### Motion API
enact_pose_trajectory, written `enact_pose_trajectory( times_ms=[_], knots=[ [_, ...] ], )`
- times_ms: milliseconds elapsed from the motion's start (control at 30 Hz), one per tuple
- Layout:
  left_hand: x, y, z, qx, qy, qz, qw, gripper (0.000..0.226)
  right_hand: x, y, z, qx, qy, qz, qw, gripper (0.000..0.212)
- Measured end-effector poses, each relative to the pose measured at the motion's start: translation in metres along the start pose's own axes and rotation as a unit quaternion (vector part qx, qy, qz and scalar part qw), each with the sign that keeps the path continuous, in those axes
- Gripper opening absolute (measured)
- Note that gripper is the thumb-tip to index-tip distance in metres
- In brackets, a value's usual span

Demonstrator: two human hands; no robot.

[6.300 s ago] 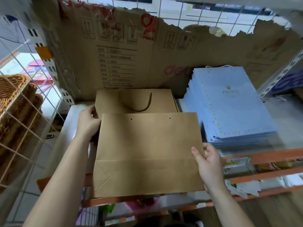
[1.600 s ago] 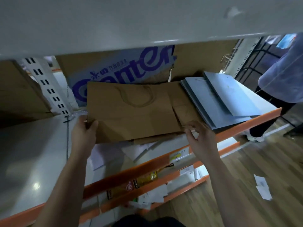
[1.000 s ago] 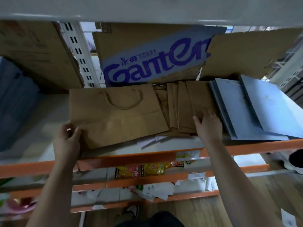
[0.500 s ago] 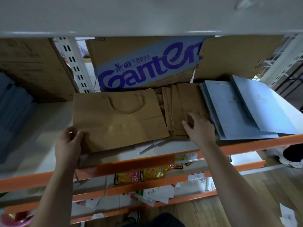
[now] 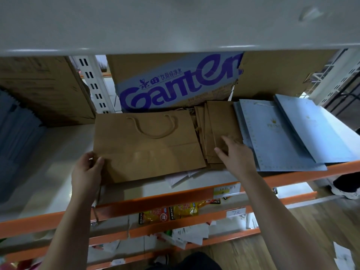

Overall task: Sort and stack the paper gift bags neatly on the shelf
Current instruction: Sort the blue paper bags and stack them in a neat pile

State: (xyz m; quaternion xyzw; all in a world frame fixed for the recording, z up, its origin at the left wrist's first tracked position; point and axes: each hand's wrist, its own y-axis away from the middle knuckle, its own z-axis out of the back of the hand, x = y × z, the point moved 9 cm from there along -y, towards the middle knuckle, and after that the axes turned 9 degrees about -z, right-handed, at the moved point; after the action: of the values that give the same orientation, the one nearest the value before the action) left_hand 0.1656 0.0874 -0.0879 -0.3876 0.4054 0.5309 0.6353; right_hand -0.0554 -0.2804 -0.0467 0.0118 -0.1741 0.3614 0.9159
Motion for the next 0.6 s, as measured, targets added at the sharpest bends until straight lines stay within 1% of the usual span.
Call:
enact_pose_trajectory(
  times_ms=[67, 100, 167, 267, 333, 433, 600],
  knots=[
    [-0.001, -0.001, -0.001, 0.004, 0.005, -0.003, 1.0, 0.03, 0.005, 0.001, 0.003, -0.013, 0.014, 0.026, 0.999, 0.048],
    [0.0, -0.001, -0.002, 0.005, 0.005, -0.004, 1.0, 0.029, 0.005, 0.001, 0.003, -0.013, 0.011, 0.031, 0.999, 0.048],
    [0.004, -0.003, -0.002, 0.008, 0.004, 0.002, 1.0, 0.03, -0.001, 0.003, 0.0, 0.007, -0.018, 0.026, 0.999, 0.056],
    [0.01, -0.005, -0.003, 0.012, 0.009, 0.008, 1.0, 0.042, -0.006, 0.006, -0.008, 0.048, -0.051, 0.005, 0.998, 0.065],
    [0.015, -0.007, -0.005, 0.017, 0.018, 0.009, 1.0, 0.046, -0.007, 0.006, -0.011, 0.057, -0.052, -0.008, 0.997, 0.066],
    [0.017, -0.009, -0.006, 0.018, 0.018, 0.009, 1.0, 0.052, -0.007, 0.006, -0.012, 0.06, -0.031, 0.004, 0.998, 0.064],
    [0.007, -0.003, -0.006, 0.01, 0.006, 0.01, 1.0, 0.042, -0.003, 0.005, -0.011, 0.033, 0.023, 0.026, 0.999, 0.06]
  ],
)
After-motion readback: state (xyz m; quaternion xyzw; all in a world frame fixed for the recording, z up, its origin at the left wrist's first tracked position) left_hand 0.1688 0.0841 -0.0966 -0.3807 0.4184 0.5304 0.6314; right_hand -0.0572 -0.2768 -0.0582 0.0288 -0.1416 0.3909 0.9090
